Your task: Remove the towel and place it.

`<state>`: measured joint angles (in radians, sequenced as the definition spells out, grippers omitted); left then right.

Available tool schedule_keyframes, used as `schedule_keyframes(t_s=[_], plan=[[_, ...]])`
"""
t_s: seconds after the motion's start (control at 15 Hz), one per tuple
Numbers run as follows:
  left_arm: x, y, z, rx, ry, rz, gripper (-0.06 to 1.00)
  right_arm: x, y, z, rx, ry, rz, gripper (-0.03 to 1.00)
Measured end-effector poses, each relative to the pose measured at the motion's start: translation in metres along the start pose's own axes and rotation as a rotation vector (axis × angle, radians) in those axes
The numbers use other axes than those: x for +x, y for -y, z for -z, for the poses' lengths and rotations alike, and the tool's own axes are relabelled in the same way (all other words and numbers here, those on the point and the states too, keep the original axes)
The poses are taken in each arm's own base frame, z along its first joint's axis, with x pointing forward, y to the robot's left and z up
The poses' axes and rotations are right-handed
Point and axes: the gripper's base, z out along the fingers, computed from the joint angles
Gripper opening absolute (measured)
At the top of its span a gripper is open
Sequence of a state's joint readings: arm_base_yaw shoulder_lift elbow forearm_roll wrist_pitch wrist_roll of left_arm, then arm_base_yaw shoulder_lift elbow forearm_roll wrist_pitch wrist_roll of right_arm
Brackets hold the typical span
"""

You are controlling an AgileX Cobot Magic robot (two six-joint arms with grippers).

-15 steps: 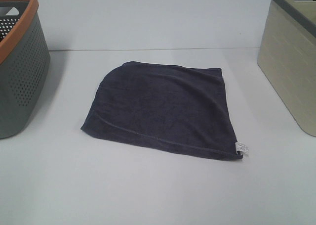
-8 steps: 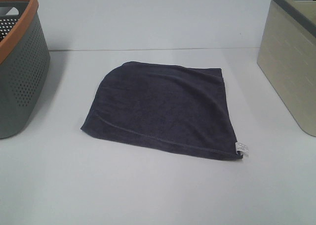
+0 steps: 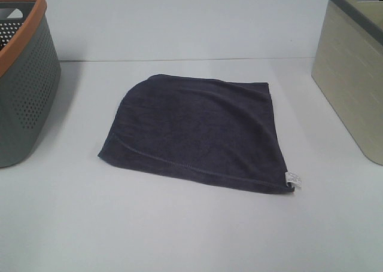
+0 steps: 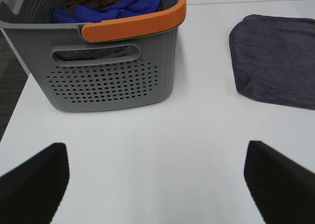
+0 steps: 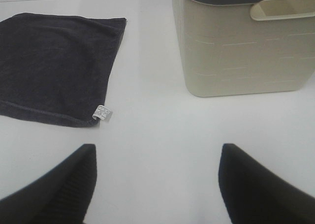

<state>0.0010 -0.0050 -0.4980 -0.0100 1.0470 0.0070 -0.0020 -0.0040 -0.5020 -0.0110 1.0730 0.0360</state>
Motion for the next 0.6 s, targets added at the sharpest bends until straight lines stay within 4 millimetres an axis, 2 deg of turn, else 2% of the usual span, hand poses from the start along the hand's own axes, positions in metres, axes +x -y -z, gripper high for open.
schedule_keyframes(t_s=[0.6], plan=[[0.0001,0.0000,-0.0002,0.000,0.000,0.001,0.91,-0.0001,0.0001,0.0000,0.001,0.001,0.000,0.70]])
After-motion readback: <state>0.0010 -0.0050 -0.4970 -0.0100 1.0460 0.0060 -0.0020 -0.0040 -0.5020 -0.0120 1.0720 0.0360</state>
